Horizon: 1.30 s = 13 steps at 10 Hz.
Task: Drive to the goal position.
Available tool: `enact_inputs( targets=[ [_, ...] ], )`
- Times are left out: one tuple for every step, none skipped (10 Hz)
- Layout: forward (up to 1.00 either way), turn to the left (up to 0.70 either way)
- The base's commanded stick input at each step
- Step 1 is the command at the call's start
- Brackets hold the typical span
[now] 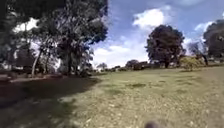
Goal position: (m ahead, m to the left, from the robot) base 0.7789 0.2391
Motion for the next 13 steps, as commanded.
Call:
enact_inputs(
  targets=[
    [0.70,0.00],
    [0.70,0.00],
    [0.70,0.00],
    [0.70,0.00],
    [0.70,0.00],
    [0.70,0.00],
    [0.70,0.00],
    [0.70,0.00],
    [0.70,0.00],
    [0.70,0.00],
    [0.70,0.35],
    [0.70,0.35],
    [0.70,0.35]
  ],
)
